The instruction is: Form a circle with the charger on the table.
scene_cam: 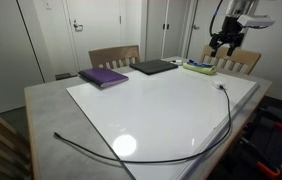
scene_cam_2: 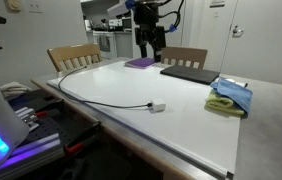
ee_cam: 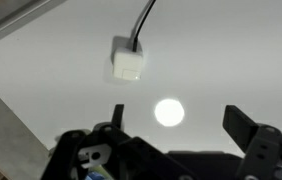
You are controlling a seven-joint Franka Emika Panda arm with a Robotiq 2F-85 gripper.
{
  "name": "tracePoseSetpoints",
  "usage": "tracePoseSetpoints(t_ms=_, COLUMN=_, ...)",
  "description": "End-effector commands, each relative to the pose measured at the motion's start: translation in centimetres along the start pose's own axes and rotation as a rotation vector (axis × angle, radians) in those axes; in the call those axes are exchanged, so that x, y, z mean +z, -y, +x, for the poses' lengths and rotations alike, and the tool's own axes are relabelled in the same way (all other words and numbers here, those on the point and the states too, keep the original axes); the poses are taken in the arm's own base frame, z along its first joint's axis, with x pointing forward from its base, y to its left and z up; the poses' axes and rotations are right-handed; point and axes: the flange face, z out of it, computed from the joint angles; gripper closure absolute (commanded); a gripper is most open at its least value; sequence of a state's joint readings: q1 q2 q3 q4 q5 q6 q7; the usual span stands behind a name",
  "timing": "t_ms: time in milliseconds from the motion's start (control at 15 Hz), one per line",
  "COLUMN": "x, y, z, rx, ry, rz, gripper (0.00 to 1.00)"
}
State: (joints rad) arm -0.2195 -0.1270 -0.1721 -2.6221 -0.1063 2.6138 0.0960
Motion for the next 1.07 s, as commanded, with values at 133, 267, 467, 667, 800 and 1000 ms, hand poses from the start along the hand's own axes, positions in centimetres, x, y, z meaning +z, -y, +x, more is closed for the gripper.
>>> tracePoseSetpoints(t_ms=133, x=3.7, y=-2.8, z=1.3, rx=0.033, ry=0.041, rz=-0.021, gripper=0.00)
tracePoseSetpoints(t_ms=267, x=4.8, y=-3.4, z=1.3, rx=0.043, ry=0.051, rz=-0.021, gripper=0.00)
tracePoseSetpoints(t_ms=467, x=6.3, y=-4.1, z=1.0, rx=0.059, ry=0.049, rz=-0.020, gripper=0.00)
tracePoseSetpoints(t_ms=667, x=7.7, y=-4.3, z=0.8, rx=0.039, ry=0.049, rz=-0.019, gripper=0.00)
tracePoseSetpoints(t_ms=800, x=8.8, y=-4.4, z=0.7, rx=0.033, ry=0.056, rz=-0.018, gripper=0.00)
tracePoseSetpoints(t_ms=1000, x=9.9, y=-4.3, z=0.6, rx=0.023, ry=0.061, rz=-0.020, gripper=0.00)
